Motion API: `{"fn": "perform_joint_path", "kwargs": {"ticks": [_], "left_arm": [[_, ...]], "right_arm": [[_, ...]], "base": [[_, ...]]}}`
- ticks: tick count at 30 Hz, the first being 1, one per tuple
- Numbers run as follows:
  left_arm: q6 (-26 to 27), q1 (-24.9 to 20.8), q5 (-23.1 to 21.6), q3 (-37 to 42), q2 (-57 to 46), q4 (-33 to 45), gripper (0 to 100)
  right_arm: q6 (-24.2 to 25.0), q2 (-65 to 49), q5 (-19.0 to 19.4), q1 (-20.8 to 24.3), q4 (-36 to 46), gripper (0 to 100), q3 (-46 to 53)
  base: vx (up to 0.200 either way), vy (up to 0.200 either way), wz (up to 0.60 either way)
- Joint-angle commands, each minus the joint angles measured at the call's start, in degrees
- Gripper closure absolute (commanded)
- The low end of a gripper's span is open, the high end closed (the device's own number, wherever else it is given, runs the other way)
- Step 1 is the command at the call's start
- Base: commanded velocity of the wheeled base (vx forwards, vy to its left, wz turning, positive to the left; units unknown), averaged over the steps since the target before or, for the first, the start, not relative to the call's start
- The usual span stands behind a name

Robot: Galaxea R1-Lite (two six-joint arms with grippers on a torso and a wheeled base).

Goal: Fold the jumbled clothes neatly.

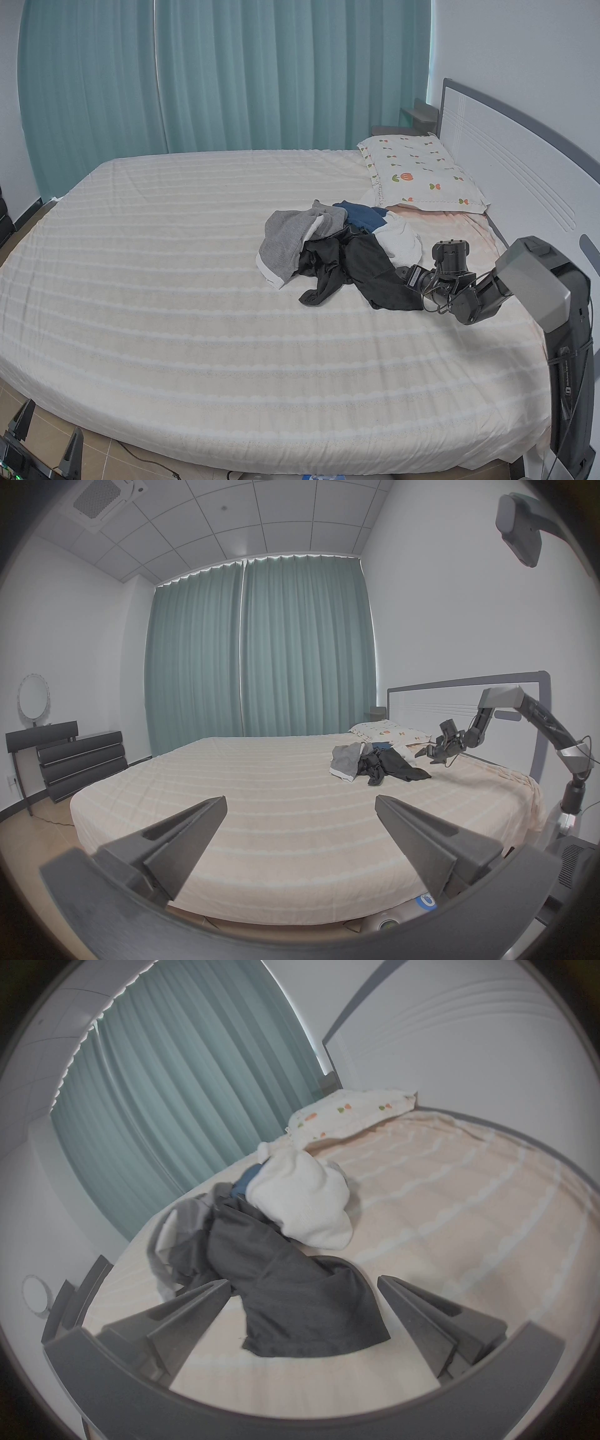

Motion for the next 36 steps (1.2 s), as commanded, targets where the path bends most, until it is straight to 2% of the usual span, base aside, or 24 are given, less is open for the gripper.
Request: {"fn": "perform_joint_path", "kwargs": {"ticks": [1,7,20,21,29,33,36], "left_arm": [[0.0,0.0,0.1,0.9,-0.5,0.0,0],[0.1,0.0,-0.1,0.9,-0.5,-0.1,0],[0.1,0.1,-0.1,0.9,-0.5,0.0,0],[0.1,0.0,-0.1,0.8,-0.5,0.0,0],[-0.4,0.0,0.0,0.8,-0.5,0.1,0],[-0.7,0.1,0.0,0.9,-0.4,0.1,0],[-0.9,0.1,0.4,0.9,-0.3,0.1,0]], "right_arm": [[1.0,9.8,-0.8,-1.6,2.5,0,-7.8],[1.0,11.1,-0.7,-1.9,3.3,0,-10.4],[0.9,13.5,0.1,1.6,3.6,0,-14.5],[0.9,13.6,0.1,1.8,3.6,100,-14.4],[0.9,12.0,-0.5,2.2,0.9,100,-13.4],[0.9,8.0,0.2,1.9,-3.7,100,-7.5],[1.1,4.0,3.1,2.1,-8.5,100,0.6]], "base": [[0.0,0.0,0.0],[0.0,0.0,0.0],[0.0,0.0,0.0],[0.0,0.0,0.0],[0.0,0.0,0.0],[0.0,0.0,0.0],[0.0,0.0,0.0]]}}
